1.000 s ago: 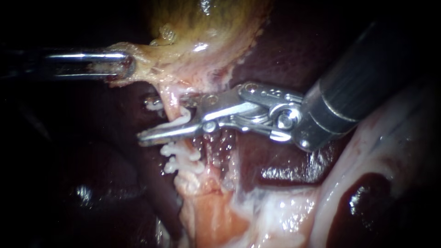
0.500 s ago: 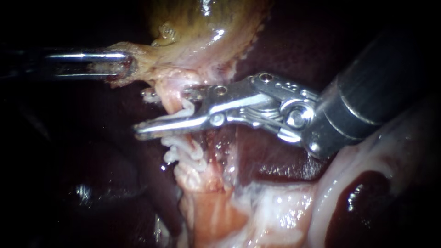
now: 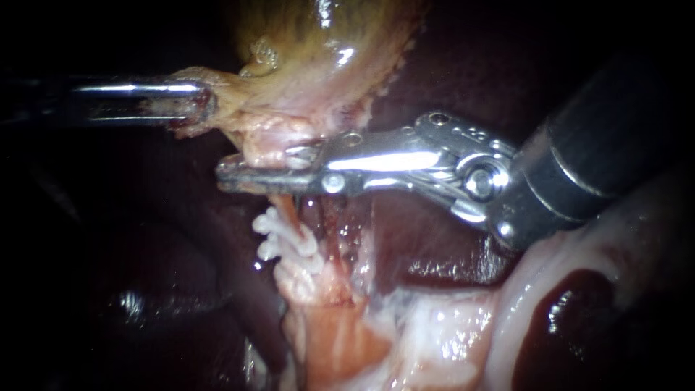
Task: Clipping third clip left tube
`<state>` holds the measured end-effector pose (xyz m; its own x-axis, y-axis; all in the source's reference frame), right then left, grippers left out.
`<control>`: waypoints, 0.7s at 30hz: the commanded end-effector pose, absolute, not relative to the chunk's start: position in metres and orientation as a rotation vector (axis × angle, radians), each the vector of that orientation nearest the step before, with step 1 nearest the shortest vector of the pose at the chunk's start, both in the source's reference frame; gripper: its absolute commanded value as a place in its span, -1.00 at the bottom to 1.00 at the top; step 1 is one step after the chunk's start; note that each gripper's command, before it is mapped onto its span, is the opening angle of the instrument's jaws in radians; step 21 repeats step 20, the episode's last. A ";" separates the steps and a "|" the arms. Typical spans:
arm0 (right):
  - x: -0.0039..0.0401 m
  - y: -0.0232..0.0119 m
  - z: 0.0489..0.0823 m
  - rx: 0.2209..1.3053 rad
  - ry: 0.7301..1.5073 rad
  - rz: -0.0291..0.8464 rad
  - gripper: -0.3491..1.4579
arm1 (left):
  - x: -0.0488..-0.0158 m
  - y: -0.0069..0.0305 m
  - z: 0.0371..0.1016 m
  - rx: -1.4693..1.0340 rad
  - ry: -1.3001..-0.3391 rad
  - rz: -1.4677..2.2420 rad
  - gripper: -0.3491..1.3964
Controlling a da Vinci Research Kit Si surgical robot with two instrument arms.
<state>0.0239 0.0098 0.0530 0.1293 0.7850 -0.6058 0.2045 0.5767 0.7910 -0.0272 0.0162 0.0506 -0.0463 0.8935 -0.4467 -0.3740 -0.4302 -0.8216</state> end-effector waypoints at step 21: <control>0.0236 0.0100 0.0536 0.960 1.401 0.532 -1.00 | -0.0271 0.0162 0.0506 -1.244 -0.628 1.659 -1.00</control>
